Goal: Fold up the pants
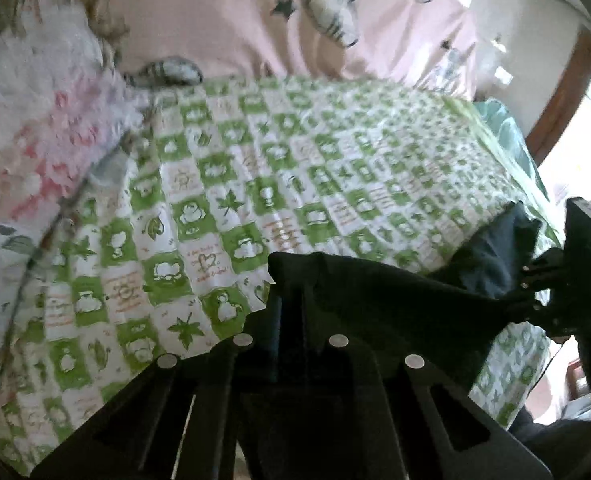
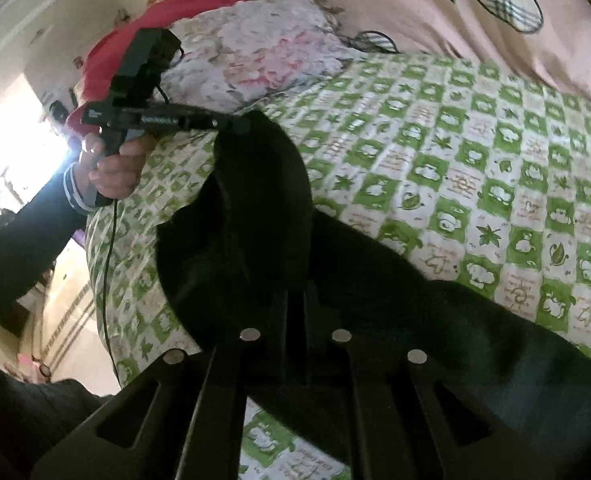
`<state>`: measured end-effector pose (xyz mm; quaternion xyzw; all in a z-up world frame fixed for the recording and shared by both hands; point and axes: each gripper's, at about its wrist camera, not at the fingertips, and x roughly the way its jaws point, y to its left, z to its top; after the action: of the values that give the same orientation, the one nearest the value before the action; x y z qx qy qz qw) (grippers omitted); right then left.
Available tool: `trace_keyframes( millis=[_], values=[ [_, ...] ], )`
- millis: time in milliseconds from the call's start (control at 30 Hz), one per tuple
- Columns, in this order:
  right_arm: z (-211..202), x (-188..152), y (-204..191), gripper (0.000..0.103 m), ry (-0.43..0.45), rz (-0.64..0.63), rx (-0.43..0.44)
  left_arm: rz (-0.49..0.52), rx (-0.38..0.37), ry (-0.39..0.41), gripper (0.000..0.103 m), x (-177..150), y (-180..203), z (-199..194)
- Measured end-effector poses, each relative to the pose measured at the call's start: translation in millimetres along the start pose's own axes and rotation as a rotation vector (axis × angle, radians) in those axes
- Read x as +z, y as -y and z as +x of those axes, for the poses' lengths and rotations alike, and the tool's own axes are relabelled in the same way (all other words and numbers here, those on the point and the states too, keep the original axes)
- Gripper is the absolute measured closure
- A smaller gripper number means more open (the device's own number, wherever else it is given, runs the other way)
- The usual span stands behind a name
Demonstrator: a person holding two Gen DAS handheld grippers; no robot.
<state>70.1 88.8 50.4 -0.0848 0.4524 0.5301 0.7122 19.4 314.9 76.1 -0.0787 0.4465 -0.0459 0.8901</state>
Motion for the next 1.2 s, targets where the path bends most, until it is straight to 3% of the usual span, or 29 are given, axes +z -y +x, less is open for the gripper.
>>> trace_keyframes(
  millis=[167,433,733,867,967,1000,1100,1133,1200],
  values=[
    [0,-18,-15,0.096,-0.012,-0.033,-0.005,0.034,0.020,0.058,0.099,-26,18,-25],
    [-2,-38,-20,0.096,0.008,-0.007,0.008,-0.021,0.052,0.123,0.099,-76,27,-49],
    [6,-50,-25,0.096,0.010,0.004,0.025,-0.133,0.105,0.109,0.099,-124,19,-39],
    [5,-53,-23,0.086,0.018,0.040,0.063,-0.190,0.132,0.088,0.095,-138,16,-35],
    [2,-56,-25,0.084,0.030,0.048,0.092,-0.271,0.131,0.070,0.090,-148,11,-38],
    [1,-57,-25,0.083,0.031,0.055,0.097,-0.298,0.123,0.071,0.083,-151,10,-40],
    [-2,-60,-25,0.064,0.046,0.074,0.108,-0.397,0.124,0.098,0.032,-160,10,-55],
    [-4,-61,-25,0.054,0.055,0.080,0.105,-0.417,0.127,0.115,0.030,-162,11,-59],
    [-8,-64,-25,0.052,0.073,0.093,0.115,-0.452,0.110,0.138,0.030,-162,16,-68]
  ],
)
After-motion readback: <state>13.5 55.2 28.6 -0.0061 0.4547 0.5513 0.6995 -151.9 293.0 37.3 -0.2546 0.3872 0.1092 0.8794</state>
